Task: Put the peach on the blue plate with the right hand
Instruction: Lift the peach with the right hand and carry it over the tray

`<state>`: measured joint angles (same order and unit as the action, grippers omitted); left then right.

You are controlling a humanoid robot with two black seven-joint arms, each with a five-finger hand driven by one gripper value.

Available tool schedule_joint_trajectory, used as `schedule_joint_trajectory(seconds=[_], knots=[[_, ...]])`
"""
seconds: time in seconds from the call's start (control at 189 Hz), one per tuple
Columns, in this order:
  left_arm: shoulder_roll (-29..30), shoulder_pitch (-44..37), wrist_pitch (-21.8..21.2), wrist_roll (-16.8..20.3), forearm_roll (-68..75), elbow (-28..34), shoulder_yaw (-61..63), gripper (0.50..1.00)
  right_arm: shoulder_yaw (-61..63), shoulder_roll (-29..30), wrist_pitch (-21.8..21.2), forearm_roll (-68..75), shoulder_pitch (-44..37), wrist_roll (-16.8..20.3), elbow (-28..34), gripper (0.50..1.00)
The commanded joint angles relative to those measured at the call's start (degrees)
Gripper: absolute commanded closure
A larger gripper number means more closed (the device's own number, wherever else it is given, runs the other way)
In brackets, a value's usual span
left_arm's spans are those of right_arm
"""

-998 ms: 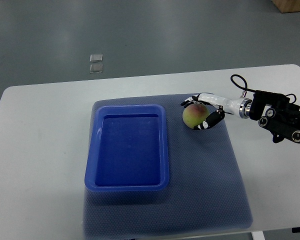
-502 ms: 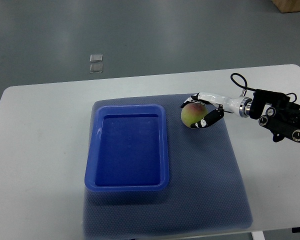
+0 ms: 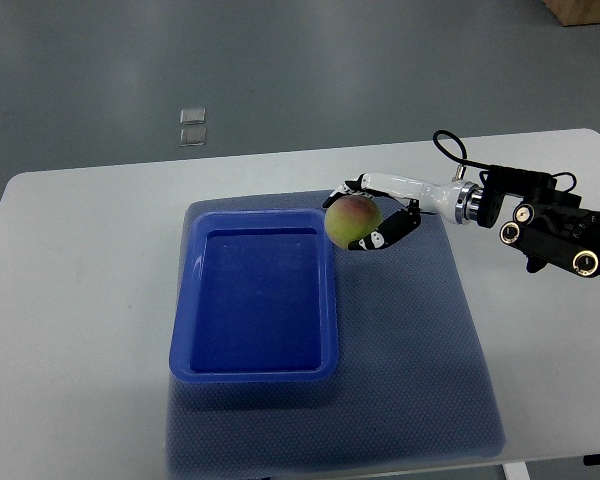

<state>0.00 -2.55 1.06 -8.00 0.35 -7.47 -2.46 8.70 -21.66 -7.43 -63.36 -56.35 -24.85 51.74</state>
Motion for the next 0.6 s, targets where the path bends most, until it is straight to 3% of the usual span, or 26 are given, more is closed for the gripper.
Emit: schedule_joint_trajectory(seconds=[0.0,0.364,0.597], knots=[[0.0,0.0,0.0,0.0,0.0,0.0,0.0,0.5,0.0,2.8,1.4,-3.0,-0.1,0.0,0.4,1.0],[0.0,0.0,0.0,0.0,0.0,0.0,0.0,0.5,-0.1,9.2,5.7,-11.5,-0.1,0.0,2.6,1.0],[0.0,0.0,0.0,0.0,0.0,0.0,0.0,0.5,-0.3,13.6,6.1,-16.8,0.3,0.2,2.8,1.0]])
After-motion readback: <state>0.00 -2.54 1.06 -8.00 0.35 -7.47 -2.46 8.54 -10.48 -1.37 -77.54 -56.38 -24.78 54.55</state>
